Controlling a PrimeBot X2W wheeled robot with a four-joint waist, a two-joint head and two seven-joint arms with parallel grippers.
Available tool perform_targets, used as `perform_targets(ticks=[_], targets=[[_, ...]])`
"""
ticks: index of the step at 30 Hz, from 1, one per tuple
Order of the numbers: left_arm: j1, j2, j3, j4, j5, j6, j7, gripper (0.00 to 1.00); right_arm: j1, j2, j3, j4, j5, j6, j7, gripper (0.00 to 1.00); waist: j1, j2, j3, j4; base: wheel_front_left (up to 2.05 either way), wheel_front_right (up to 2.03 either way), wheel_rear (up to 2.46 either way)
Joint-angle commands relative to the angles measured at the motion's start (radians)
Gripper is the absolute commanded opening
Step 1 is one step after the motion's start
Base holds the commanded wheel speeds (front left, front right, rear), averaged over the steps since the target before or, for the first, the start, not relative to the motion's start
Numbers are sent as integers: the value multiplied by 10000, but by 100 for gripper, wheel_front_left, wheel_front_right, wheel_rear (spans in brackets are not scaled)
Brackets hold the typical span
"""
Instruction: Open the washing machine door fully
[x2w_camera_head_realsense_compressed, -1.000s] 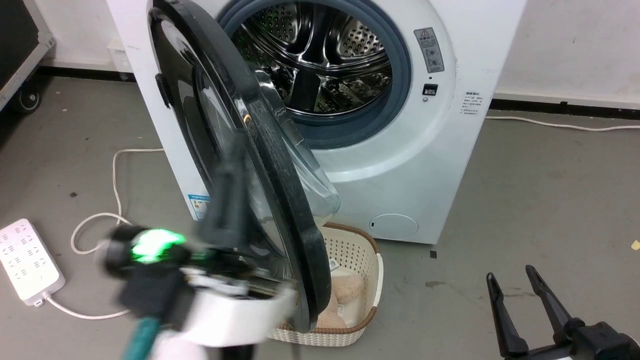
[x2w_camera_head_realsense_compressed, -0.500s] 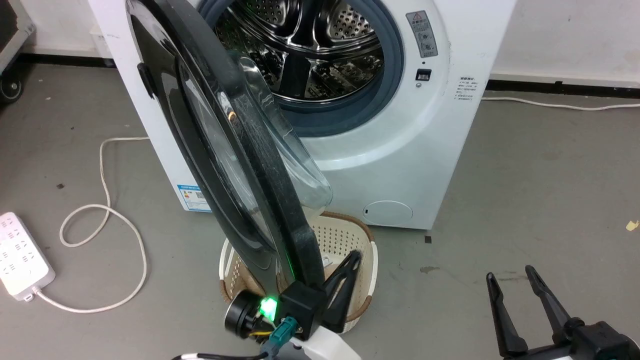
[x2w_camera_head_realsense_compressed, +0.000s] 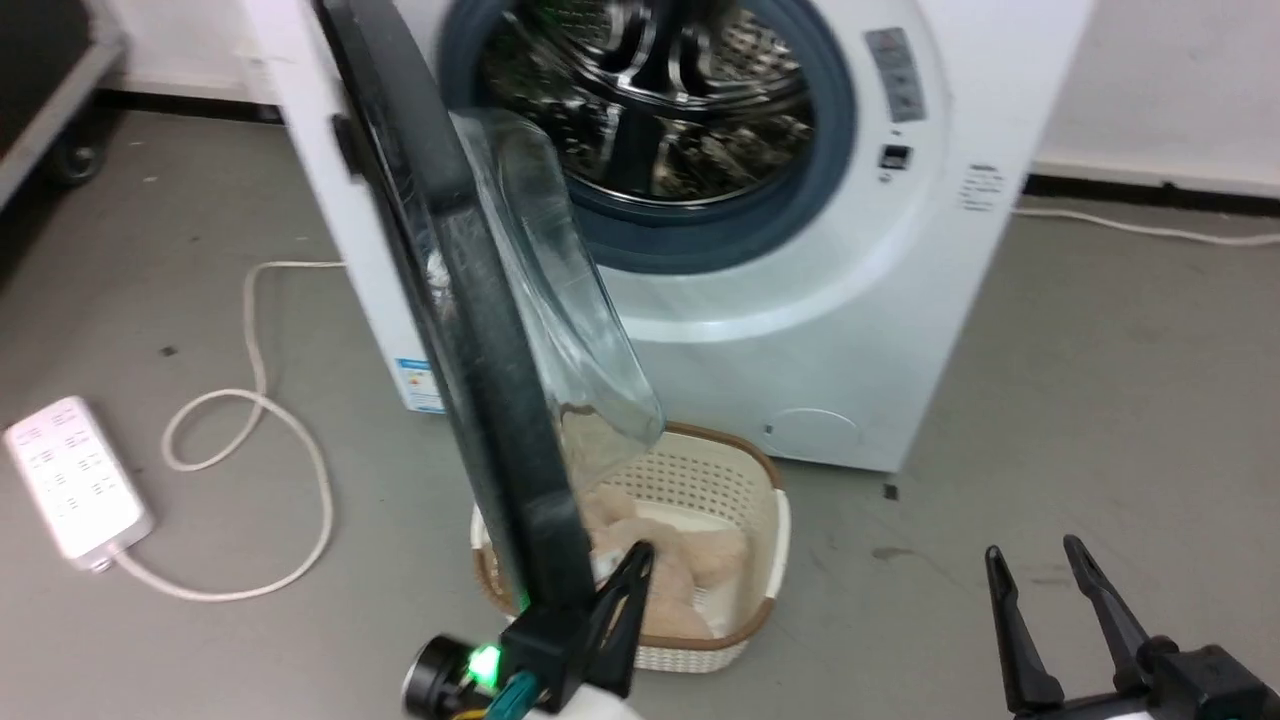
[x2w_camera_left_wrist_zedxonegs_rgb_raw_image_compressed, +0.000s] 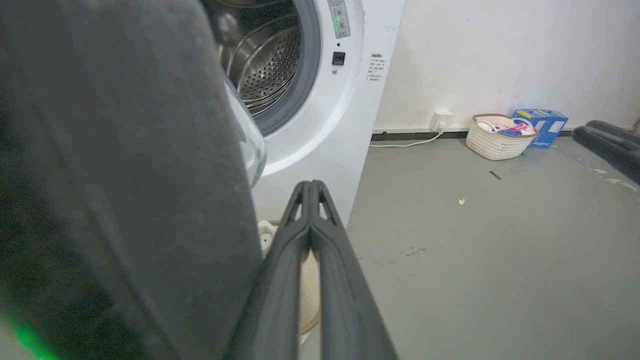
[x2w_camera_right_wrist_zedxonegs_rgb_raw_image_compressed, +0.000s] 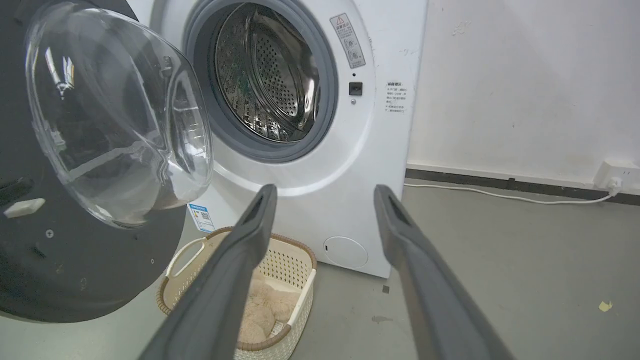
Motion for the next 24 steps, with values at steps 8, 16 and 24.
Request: perform_targets(ticks=[8,16,24], targets=[[814,533,264,-810,-135,310,-17,0,214,37,-13,186,164,-7,-43,100,0,-1,-257,1755,0,0,0],[790,1038,1178,-1243,-497,682,97,0,76,37,112,222,13,-7,-43,100,0,-1,54,2951,0,0,0],[346,1953,2606,-867,-1120,785,65,0,-315,37,412,188,-281,-7,-42,100,0,-1,878,2979,0,0,0]])
